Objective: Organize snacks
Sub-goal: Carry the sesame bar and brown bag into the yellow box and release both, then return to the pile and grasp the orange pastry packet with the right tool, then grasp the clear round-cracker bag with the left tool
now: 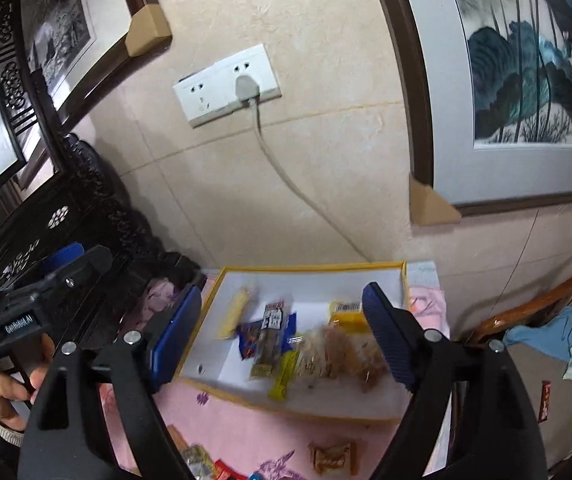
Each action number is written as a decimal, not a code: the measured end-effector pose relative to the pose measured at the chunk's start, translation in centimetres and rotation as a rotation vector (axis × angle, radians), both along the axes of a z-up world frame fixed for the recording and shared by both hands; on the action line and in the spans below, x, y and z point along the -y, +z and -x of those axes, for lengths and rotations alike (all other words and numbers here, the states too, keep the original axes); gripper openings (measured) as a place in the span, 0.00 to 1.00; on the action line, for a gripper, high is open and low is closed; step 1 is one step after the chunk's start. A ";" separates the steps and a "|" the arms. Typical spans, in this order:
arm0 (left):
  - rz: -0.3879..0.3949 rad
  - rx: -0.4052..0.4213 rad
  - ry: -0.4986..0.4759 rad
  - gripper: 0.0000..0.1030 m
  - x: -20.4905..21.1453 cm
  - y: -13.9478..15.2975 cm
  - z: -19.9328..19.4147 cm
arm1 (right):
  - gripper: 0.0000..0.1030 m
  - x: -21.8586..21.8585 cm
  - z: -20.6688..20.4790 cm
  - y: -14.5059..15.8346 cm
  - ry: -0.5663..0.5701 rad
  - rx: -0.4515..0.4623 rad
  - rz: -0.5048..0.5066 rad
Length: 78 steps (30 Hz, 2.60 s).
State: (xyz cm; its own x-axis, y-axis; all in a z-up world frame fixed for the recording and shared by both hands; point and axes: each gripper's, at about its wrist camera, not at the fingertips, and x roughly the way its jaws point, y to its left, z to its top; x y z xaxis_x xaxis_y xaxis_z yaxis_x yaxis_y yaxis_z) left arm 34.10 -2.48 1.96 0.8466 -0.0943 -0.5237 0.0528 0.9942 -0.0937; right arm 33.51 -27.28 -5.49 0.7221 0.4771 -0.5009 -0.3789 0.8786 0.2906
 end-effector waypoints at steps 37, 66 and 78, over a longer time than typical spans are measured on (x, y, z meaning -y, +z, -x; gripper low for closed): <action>-0.074 -0.429 0.074 0.98 -3.7 -17.9 22.4 | 0.50 -5.2 1.8 -26.6 0.090 -0.293 0.514; -0.298 -0.579 -0.352 0.98 7.9 -28.3 21.8 | 0.41 0.7 16.1 -20.8 0.018 -0.371 0.151; -0.246 -0.614 -0.377 0.97 7.7 -31.7 21.5 | 0.42 0.9 16.5 -20.1 0.013 -0.371 0.140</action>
State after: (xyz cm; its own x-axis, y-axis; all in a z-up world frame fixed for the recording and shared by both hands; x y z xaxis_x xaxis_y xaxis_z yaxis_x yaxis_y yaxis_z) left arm 12.58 -10.18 -29.77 0.3301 -0.1395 -0.9336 0.4029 0.9152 0.0057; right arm 17.03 -28.14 -25.54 0.4746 0.3939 -0.7872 -0.2821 0.9152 0.2878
